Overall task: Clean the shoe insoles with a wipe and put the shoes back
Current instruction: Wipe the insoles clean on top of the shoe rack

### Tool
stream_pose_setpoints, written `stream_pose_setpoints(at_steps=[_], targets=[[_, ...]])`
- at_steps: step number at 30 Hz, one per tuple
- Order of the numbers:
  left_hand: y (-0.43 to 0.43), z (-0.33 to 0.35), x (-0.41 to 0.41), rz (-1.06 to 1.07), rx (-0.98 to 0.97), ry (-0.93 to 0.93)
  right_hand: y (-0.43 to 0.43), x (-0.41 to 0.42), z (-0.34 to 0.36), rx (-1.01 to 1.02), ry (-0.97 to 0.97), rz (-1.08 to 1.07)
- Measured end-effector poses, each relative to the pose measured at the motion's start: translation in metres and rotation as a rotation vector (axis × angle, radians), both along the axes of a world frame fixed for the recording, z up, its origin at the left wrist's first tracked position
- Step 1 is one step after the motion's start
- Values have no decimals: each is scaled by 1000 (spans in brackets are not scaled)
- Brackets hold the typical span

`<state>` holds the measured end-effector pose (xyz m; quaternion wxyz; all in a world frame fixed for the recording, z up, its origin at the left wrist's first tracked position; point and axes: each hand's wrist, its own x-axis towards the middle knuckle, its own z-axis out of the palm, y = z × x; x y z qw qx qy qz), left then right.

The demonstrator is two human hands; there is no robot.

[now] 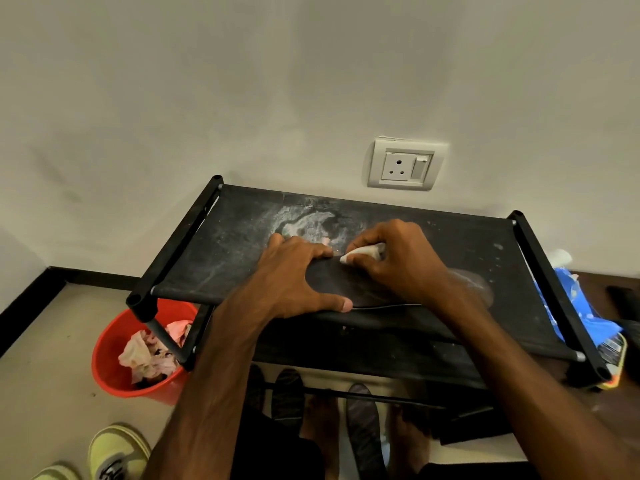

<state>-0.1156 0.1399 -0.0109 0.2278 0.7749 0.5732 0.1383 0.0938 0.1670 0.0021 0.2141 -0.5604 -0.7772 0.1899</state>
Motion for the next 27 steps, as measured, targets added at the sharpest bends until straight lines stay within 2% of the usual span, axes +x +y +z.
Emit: stream_pose_setpoints(at_steps=[4, 8, 12, 19, 23, 27], targets=[[1, -1, 1, 17, -20, 3, 3, -6, -3, 10, -64, 1], [1, -2, 1, 32, -33, -17, 2, -12, -2, 1, -111, 91], [2, -4, 1, 32, -35, 5, -1, -10, 8, -104, -114, 202], [4, -4, 4, 10, -29, 44, -14, 2, 29, -290, -255, 274], [6, -3, 2, 8, -36, 30, -16, -4, 24, -176, -356, 187], [4, -2, 2, 12, -46, 2, -11, -10, 10, -30, -353, 66]])
